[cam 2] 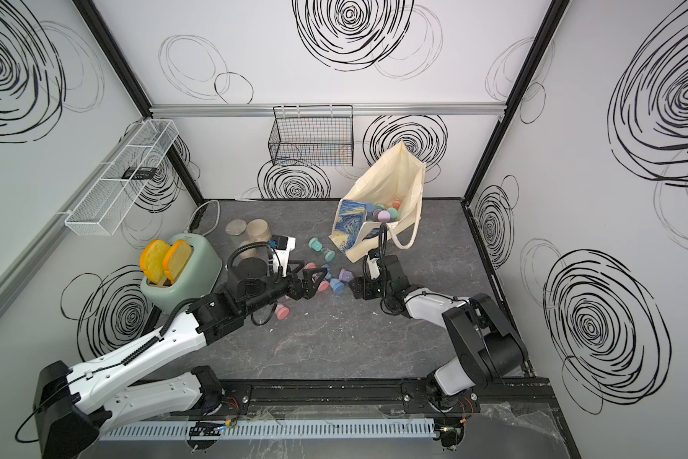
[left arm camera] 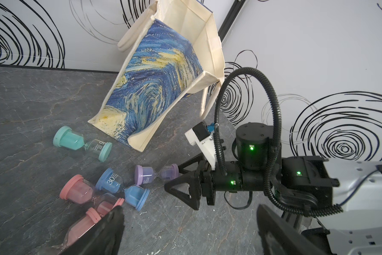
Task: Put the hourglass into the canvas bag
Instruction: Pick up the hourglass from the center of the board.
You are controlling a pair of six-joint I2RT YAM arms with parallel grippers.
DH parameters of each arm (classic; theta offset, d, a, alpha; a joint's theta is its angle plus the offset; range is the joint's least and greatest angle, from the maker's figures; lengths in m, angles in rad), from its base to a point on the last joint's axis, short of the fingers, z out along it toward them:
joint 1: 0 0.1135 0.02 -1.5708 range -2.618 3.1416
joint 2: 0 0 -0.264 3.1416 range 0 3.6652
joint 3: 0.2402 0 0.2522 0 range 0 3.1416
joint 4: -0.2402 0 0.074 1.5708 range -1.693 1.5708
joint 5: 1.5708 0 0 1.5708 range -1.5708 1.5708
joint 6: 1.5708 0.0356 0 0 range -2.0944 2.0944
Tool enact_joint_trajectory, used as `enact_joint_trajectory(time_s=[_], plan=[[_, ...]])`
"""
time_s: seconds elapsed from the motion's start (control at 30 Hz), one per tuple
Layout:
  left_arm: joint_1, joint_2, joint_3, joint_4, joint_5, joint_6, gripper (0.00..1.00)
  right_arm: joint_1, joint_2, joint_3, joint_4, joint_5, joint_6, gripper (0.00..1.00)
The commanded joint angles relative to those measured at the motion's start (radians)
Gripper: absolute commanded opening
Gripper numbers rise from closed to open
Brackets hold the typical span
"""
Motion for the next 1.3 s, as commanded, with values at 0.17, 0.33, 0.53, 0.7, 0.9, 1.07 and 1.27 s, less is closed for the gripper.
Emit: enact_joint_trajectory(time_s=[0.17, 0.33, 0.53, 0.7, 0.9, 1.07, 1.27], plan=[[0.006, -0.004, -0.003, 0.042, -0.004, -0.009, 0.96, 0.039, -0.025, -0.01, -0.023, 0.087, -0.006, 0.85], [0.007, 0.001, 0.002, 0.051, 0.001, -0.026, 0.96, 0.039, 0.011, 0.021, 0.009, 0.159, -0.012, 0.85], [0.009, 0.002, -0.002, 0.047, -0.012, -0.029, 0.96, 0.026, 0.074, 0.052, 0.051, 0.162, -0.034, 0.85], [0.015, -0.015, -0.017, 0.033, -0.036, -0.036, 0.96, 0.03, 0.113, 0.049, 0.086, 0.128, -0.044, 0.84], [0.041, -0.032, -0.035, 0.026, -0.032, -0.048, 0.96, 0.079, 0.092, 0.002, 0.089, 0.108, -0.048, 0.8], [0.052, -0.036, -0.044, 0.029, -0.026, -0.051, 0.96, 0.13, 0.054, -0.042, 0.088, 0.127, -0.061, 0.77], [0.06, -0.04, -0.049, 0.04, -0.012, -0.06, 0.96, 0.133, 0.084, -0.011, 0.048, 0.23, -0.052, 0.77]])
